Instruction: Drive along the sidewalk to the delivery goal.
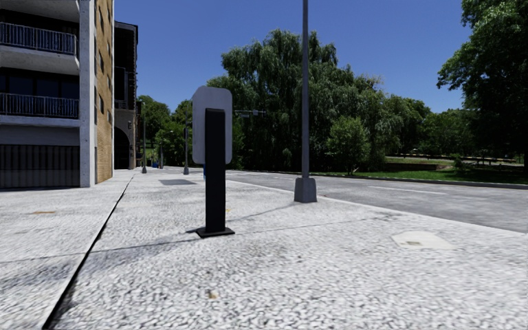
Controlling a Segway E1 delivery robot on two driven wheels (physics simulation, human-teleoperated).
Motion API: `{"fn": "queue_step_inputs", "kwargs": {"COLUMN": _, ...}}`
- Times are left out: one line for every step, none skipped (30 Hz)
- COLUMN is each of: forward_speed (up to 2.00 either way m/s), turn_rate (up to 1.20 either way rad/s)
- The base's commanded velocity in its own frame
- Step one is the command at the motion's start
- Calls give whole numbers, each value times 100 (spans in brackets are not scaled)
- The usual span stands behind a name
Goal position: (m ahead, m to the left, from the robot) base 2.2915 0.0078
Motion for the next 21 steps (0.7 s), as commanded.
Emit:
{"fn": "queue_step_inputs", "kwargs": {"forward_speed": 115, "turn_rate": 1}}
{"fn": "queue_step_inputs", "kwargs": {"forward_speed": 115, "turn_rate": 1}}
{"fn": "queue_step_inputs", "kwargs": {"forward_speed": 115, "turn_rate": 1}}
{"fn": "queue_step_inputs", "kwargs": {"forward_speed": 115, "turn_rate": 1}}
{"fn": "queue_step_inputs", "kwargs": {"forward_speed": 115, "turn_rate": 1}}
{"fn": "queue_step_inputs", "kwargs": {"forward_speed": 115, "turn_rate": 1}}
{"fn": "queue_step_inputs", "kwargs": {"forward_speed": 115, "turn_rate": 1}}
{"fn": "queue_step_inputs", "kwargs": {"forward_speed": 115, "turn_rate": 1}}
{"fn": "queue_step_inputs", "kwargs": {"forward_speed": 115, "turn_rate": 1}}
{"fn": "queue_step_inputs", "kwargs": {"forward_speed": 115, "turn_rate": 1}}
{"fn": "queue_step_inputs", "kwargs": {"forward_speed": 115, "turn_rate": 1}}
{"fn": "queue_step_inputs", "kwargs": {"forward_speed": 115, "turn_rate": 1}}
{"fn": "queue_step_inputs", "kwargs": {"forward_speed": 115, "turn_rate": 1}}
{"fn": "queue_step_inputs", "kwargs": {"forward_speed": 115, "turn_rate": 3}}
{"fn": "queue_step_inputs", "kwargs": {"forward_speed": 115, "turn_rate": 3}}
{"fn": "queue_step_inputs", "kwargs": {"forward_speed": 115, "turn_rate": 11}}
{"fn": "queue_step_inputs", "kwargs": {"forward_speed": 114, "turn_rate": 16}}
{"fn": "queue_step_inputs", "kwargs": {"forward_speed": 114, "turn_rate": 16}}
{"fn": "queue_step_inputs", "kwargs": {"forward_speed": 113, "turn_rate": 17}}
{"fn": "queue_step_inputs", "kwargs": {"forward_speed": 111, "turn_rate": 18}}
{"fn": "queue_step_inputs", "kwargs": {"forward_speed": 109, "turn_rate": 18}}
